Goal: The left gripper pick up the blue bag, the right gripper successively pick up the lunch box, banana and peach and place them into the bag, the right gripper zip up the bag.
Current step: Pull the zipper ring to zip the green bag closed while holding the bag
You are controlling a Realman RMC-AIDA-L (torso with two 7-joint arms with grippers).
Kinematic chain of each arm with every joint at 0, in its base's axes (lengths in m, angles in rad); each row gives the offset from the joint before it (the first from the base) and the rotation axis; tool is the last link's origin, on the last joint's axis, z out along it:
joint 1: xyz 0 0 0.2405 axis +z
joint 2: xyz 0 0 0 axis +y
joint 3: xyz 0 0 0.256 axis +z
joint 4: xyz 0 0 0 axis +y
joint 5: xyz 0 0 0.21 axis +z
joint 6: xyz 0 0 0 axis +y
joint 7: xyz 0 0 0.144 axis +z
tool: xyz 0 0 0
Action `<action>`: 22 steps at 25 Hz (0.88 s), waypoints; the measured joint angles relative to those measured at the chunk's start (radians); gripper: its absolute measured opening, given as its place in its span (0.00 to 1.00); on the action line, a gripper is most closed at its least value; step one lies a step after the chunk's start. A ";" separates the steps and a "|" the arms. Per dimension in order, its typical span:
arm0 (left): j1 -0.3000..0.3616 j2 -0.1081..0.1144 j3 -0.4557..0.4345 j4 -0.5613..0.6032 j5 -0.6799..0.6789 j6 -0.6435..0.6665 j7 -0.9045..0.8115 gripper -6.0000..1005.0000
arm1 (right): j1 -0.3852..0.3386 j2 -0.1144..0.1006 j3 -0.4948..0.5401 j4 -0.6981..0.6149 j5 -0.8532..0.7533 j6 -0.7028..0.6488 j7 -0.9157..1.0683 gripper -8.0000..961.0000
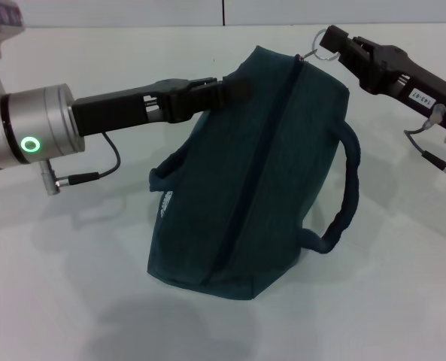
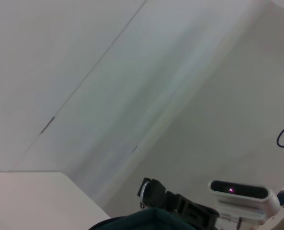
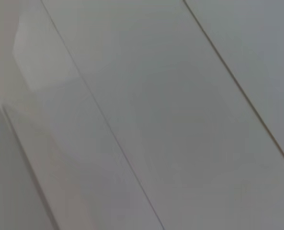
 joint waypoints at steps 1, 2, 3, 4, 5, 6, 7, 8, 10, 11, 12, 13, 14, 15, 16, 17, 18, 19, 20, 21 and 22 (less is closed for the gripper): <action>0.002 0.000 0.000 0.000 0.000 0.005 0.000 0.15 | -0.001 -0.001 0.003 0.000 0.000 0.000 0.000 0.03; 0.004 0.000 0.000 0.001 0.000 0.010 0.000 0.15 | -0.001 -0.001 0.006 0.000 0.000 0.000 0.001 0.03; 0.006 -0.001 0.000 0.002 0.000 0.015 0.000 0.15 | -0.002 -0.001 0.009 0.000 0.000 0.000 0.001 0.04; 0.008 -0.001 0.000 0.003 -0.001 0.019 0.000 0.15 | -0.002 -0.001 0.010 0.000 0.000 0.001 0.001 0.04; 0.010 -0.001 0.000 0.005 -0.002 0.025 0.001 0.15 | -0.003 -0.001 0.011 0.001 0.000 0.003 0.001 0.04; 0.010 -0.001 0.000 0.005 -0.003 0.032 0.002 0.15 | -0.003 -0.001 0.011 0.003 0.001 0.007 0.001 0.04; 0.010 -0.001 -0.001 0.005 -0.003 0.036 0.003 0.15 | -0.002 -0.001 0.011 0.008 0.001 0.010 0.001 0.04; 0.011 -0.001 -0.001 0.005 -0.005 0.043 0.006 0.15 | -0.002 -0.001 0.011 0.011 0.001 0.013 0.001 0.05; 0.011 -0.001 -0.002 0.003 -0.011 0.058 0.016 0.15 | -0.001 -0.001 0.011 0.015 0.001 0.020 0.001 0.05; 0.012 -0.001 -0.002 0.001 -0.016 0.067 0.023 0.15 | 0.000 -0.001 0.011 0.015 0.001 0.026 0.001 0.05; 0.014 -0.001 -0.003 0.001 -0.019 0.073 0.026 0.15 | 0.000 0.000 0.011 0.016 0.001 0.030 0.001 0.05; 0.017 -0.001 -0.004 0.001 -0.021 0.077 0.028 0.15 | -0.001 0.001 0.010 0.016 0.001 0.037 0.001 0.06; 0.019 -0.001 -0.004 0.002 -0.023 0.077 0.029 0.15 | -0.001 0.002 0.009 0.016 0.001 0.041 0.001 0.06; 0.022 -0.001 -0.004 0.003 -0.026 0.079 0.029 0.15 | -0.001 0.002 0.008 0.016 0.001 0.045 0.001 0.06; 0.025 -0.001 -0.005 0.003 -0.029 0.081 0.029 0.15 | -0.001 0.003 0.007 0.017 0.001 0.047 0.001 0.06; 0.028 -0.001 -0.005 0.004 -0.033 0.082 0.030 0.15 | 0.001 0.003 0.006 0.021 0.000 0.048 0.001 0.07; 0.031 -0.001 -0.004 0.004 -0.038 0.084 0.032 0.15 | 0.003 0.003 0.006 0.025 0.000 0.049 0.001 0.07; 0.032 -0.001 -0.004 0.004 -0.040 0.085 0.034 0.15 | 0.005 0.003 0.005 0.030 0.000 0.049 0.001 0.07; 0.033 -0.001 -0.004 0.004 -0.043 0.086 0.037 0.15 | 0.007 0.003 0.005 0.034 0.000 0.050 0.001 0.07; 0.034 -0.001 -0.004 0.004 -0.044 0.086 0.040 0.15 | 0.008 0.004 0.005 0.037 0.001 0.051 0.001 0.07; 0.036 -0.001 -0.006 0.001 -0.045 0.086 0.044 0.15 | 0.008 0.004 0.004 0.037 0.001 0.053 0.001 0.08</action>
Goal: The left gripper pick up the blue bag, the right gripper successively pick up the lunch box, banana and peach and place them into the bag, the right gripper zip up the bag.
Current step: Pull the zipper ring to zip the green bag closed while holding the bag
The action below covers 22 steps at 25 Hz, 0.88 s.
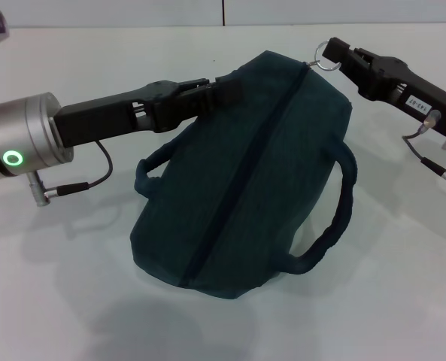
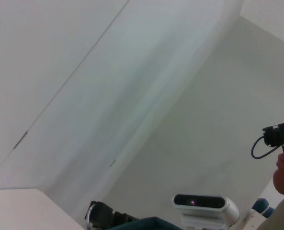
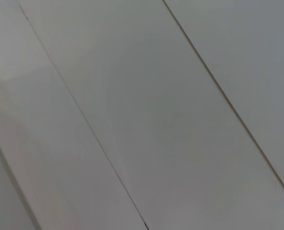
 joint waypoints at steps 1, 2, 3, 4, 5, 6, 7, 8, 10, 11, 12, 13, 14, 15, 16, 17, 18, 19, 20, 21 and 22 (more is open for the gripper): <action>0.000 0.000 0.000 0.000 0.000 0.000 0.000 0.15 | 0.001 0.001 -0.001 0.000 0.000 0.005 0.001 0.08; 0.000 0.000 0.000 -0.002 0.000 0.000 0.000 0.15 | 0.003 0.001 -0.002 0.000 -0.001 0.009 0.005 0.08; 0.001 0.000 0.000 -0.002 -0.001 -0.001 0.000 0.15 | 0.003 0.002 -0.004 0.000 -0.002 0.013 0.012 0.08; 0.001 0.000 0.000 -0.002 -0.001 -0.003 0.000 0.15 | 0.004 0.003 -0.007 0.001 -0.003 0.017 0.021 0.08; 0.001 -0.001 0.000 -0.003 -0.001 -0.006 0.000 0.15 | 0.005 0.003 -0.011 0.001 -0.004 0.021 0.030 0.09; 0.001 -0.001 0.000 -0.003 -0.001 -0.011 0.001 0.15 | 0.006 0.003 -0.013 0.001 -0.004 0.022 0.035 0.09; 0.001 -0.001 0.000 -0.003 -0.001 -0.016 0.001 0.15 | 0.009 0.004 -0.017 0.001 -0.005 0.029 0.047 0.09; 0.001 -0.001 0.000 -0.003 -0.001 -0.022 0.001 0.15 | 0.010 0.004 -0.019 0.001 -0.006 0.036 0.058 0.09; 0.001 -0.001 0.000 -0.004 -0.001 -0.034 0.001 0.15 | 0.012 0.004 -0.020 0.001 -0.006 0.050 0.073 0.10; 0.001 -0.002 0.001 -0.005 -0.001 -0.035 0.001 0.15 | 0.012 0.004 -0.020 0.001 -0.006 0.056 0.078 0.10; 0.001 -0.002 0.001 -0.005 -0.001 -0.036 0.000 0.15 | 0.012 0.004 -0.020 0.001 -0.006 0.061 0.080 0.10; 0.001 -0.002 0.001 -0.005 -0.001 -0.036 0.000 0.15 | 0.012 0.004 -0.020 0.001 -0.007 0.067 0.081 0.10; 0.001 -0.002 0.000 -0.006 -0.001 -0.039 0.001 0.15 | 0.012 0.004 -0.020 0.001 -0.007 0.069 0.080 0.11; 0.001 -0.002 0.000 -0.006 -0.001 -0.043 0.001 0.15 | 0.013 0.003 -0.020 0.000 -0.007 0.072 0.078 0.11; 0.001 -0.002 -0.001 -0.006 -0.001 -0.049 0.001 0.15 | 0.014 0.003 -0.021 -0.001 -0.008 0.075 0.076 0.11; 0.001 -0.002 -0.001 -0.006 -0.001 -0.058 0.002 0.15 | 0.017 0.003 -0.023 -0.001 -0.009 0.079 0.075 0.11; 0.001 -0.002 -0.002 -0.006 -0.002 -0.066 0.002 0.15 | 0.021 0.003 -0.026 -0.001 -0.009 0.083 0.073 0.11; 0.001 -0.002 -0.002 -0.006 -0.002 -0.074 0.003 0.15 | 0.024 0.003 -0.028 0.001 -0.009 0.086 0.073 0.12; 0.000 -0.003 -0.001 -0.006 -0.002 -0.086 0.004 0.15 | 0.025 0.003 -0.029 0.001 -0.009 0.089 0.073 0.12; -0.001 -0.004 -0.001 -0.006 -0.002 -0.093 0.004 0.15 | 0.025 0.002 -0.029 0.001 -0.009 0.091 0.073 0.12; -0.002 -0.004 0.000 -0.006 -0.002 -0.102 0.004 0.15 | 0.026 0.002 -0.029 0.001 -0.009 0.091 0.073 0.12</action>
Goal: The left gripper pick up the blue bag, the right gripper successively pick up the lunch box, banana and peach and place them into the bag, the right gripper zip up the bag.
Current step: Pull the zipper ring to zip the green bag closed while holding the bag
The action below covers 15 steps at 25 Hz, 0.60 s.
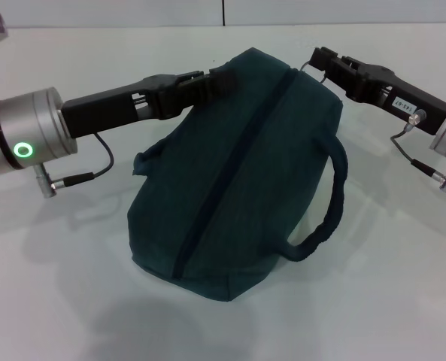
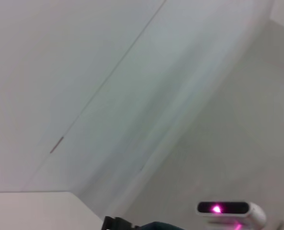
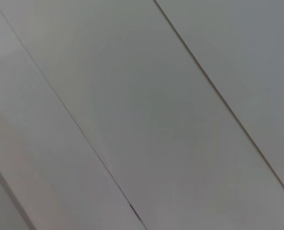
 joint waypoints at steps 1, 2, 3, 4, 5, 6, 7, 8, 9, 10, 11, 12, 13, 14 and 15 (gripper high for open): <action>0.000 0.000 0.000 0.000 0.000 0.000 0.000 0.15 | 0.000 0.000 0.000 0.000 0.000 0.000 0.000 0.13; -0.002 0.000 0.001 0.000 0.000 -0.010 0.000 0.15 | 0.000 0.000 0.000 -0.002 0.000 0.000 0.000 0.13; -0.003 0.000 0.002 0.000 0.000 -0.017 0.000 0.15 | 0.000 0.000 0.000 -0.003 0.000 -0.002 0.000 0.13; -0.004 0.000 0.003 0.000 0.000 -0.021 0.000 0.15 | 0.000 0.000 -0.001 -0.003 -0.001 -0.004 0.000 0.15; -0.004 -0.001 0.003 0.000 0.000 -0.025 0.000 0.15 | 0.000 0.000 -0.001 -0.004 -0.001 -0.005 0.000 0.17; -0.004 -0.001 0.004 0.000 0.000 -0.028 0.001 0.15 | 0.000 0.000 -0.001 -0.005 -0.001 -0.006 0.000 0.18; -0.004 -0.001 0.004 0.000 0.000 -0.030 0.001 0.15 | 0.000 0.000 -0.001 -0.006 -0.001 -0.006 0.000 0.20; -0.004 -0.001 0.004 0.000 0.000 -0.034 0.001 0.15 | 0.000 0.000 -0.001 -0.006 0.000 -0.005 0.000 0.22; -0.004 -0.001 0.004 -0.001 0.000 -0.038 0.001 0.15 | 0.000 0.000 -0.001 -0.006 0.000 -0.004 0.000 0.24; -0.004 -0.001 0.004 -0.001 0.000 -0.040 0.001 0.15 | 0.000 0.000 -0.001 -0.005 0.001 -0.003 0.000 0.24; -0.004 -0.001 0.004 -0.001 0.000 -0.041 0.001 0.14 | 0.000 0.000 -0.001 -0.004 0.001 -0.003 0.000 0.24; -0.004 -0.001 0.004 -0.001 0.000 -0.042 0.001 0.14 | 0.000 0.000 0.000 -0.003 0.001 -0.003 0.000 0.24; -0.004 -0.001 0.003 -0.002 0.000 -0.043 0.001 0.14 | 0.000 0.000 0.000 -0.002 0.001 -0.003 0.000 0.25; -0.004 -0.001 0.002 -0.003 0.000 -0.044 0.001 0.14 | 0.000 0.000 0.000 -0.001 0.001 -0.004 0.000 0.25; -0.005 -0.002 0.001 -0.005 0.000 -0.048 0.001 0.14 | -0.002 0.000 0.000 0.000 0.002 -0.004 0.000 0.29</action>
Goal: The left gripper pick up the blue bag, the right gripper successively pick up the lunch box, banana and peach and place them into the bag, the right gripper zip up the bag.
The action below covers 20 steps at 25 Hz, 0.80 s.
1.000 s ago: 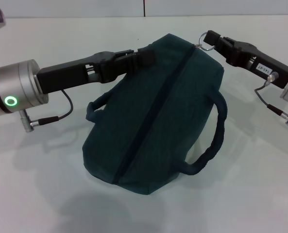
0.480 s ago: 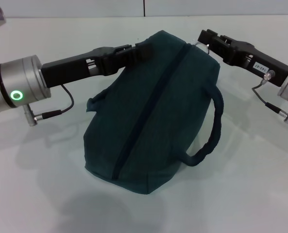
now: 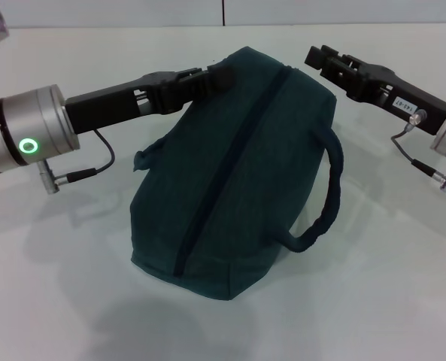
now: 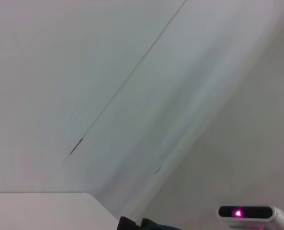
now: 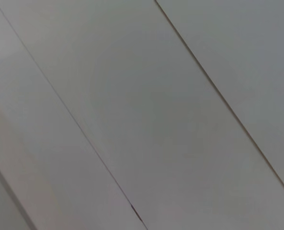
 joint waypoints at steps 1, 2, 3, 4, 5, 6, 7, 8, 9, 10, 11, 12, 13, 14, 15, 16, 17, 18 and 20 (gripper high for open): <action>0.000 0.000 -0.001 -0.002 0.000 -0.002 0.000 0.14 | -0.002 0.000 0.001 0.001 0.001 0.001 0.000 0.32; -0.001 0.000 -0.001 -0.004 0.000 -0.006 0.000 0.14 | -0.004 0.000 0.002 0.001 0.002 0.003 0.000 0.36; -0.001 0.000 -0.002 -0.005 0.000 -0.008 0.000 0.14 | -0.006 0.000 0.005 0.001 0.002 0.006 0.000 0.39; -0.001 -0.001 -0.002 -0.006 0.000 -0.011 0.000 0.14 | -0.008 -0.002 0.006 0.002 0.003 0.009 -0.001 0.43; -0.002 -0.001 -0.002 -0.006 0.000 -0.013 0.000 0.14 | -0.011 -0.004 0.009 0.002 0.004 0.014 -0.002 0.45; -0.002 -0.001 -0.002 -0.006 0.000 -0.015 0.000 0.14 | -0.015 -0.006 0.014 0.002 0.005 0.019 -0.002 0.47; -0.002 -0.001 -0.002 -0.006 0.000 -0.017 0.000 0.14 | -0.020 -0.007 0.028 0.002 0.006 0.025 -0.002 0.49; -0.003 -0.001 -0.003 -0.006 0.000 -0.018 0.000 0.14 | -0.025 -0.007 0.039 0.003 0.006 0.029 -0.002 0.51; -0.003 -0.001 -0.003 -0.007 0.000 -0.021 0.000 0.14 | -0.033 -0.008 0.056 0.003 0.007 0.031 -0.002 0.54; -0.005 -0.001 -0.003 -0.008 0.000 -0.025 0.000 0.14 | -0.045 -0.008 0.077 0.003 0.007 0.031 -0.002 0.56; -0.009 -0.002 -0.003 -0.011 0.000 -0.035 0.000 0.14 | -0.053 -0.008 0.089 0.003 0.007 0.031 -0.002 0.58; -0.014 -0.002 -0.002 -0.016 0.000 -0.047 0.000 0.14 | -0.061 -0.010 0.100 0.002 0.007 0.030 -0.002 0.60; -0.020 -0.003 -0.002 -0.022 0.000 -0.058 0.000 0.14 | -0.068 -0.010 0.107 0.002 0.007 0.029 -0.003 0.62; -0.027 -0.003 -0.001 -0.032 0.000 -0.072 0.000 0.14 | -0.077 -0.011 0.112 -0.001 0.007 0.028 -0.003 0.64; -0.034 -0.003 0.001 -0.042 0.000 -0.087 0.000 0.14 | -0.082 -0.012 0.115 -0.002 0.006 0.027 -0.004 0.66; -0.043 -0.003 0.002 -0.055 0.000 -0.103 0.000 0.14 | -0.087 -0.012 0.119 -0.003 0.006 0.025 -0.004 0.70; -0.050 -0.003 0.003 -0.063 0.000 -0.118 0.001 0.14 | -0.089 -0.012 0.121 -0.003 0.005 0.023 -0.005 0.74; -0.054 -0.003 0.003 -0.068 0.000 -0.128 0.003 0.14 | -0.089 -0.012 0.123 -0.001 0.005 0.022 -0.007 0.78; -0.060 -0.003 0.004 -0.075 0.000 -0.149 0.016 0.14 | -0.090 -0.012 0.124 0.001 0.004 0.020 -0.009 0.86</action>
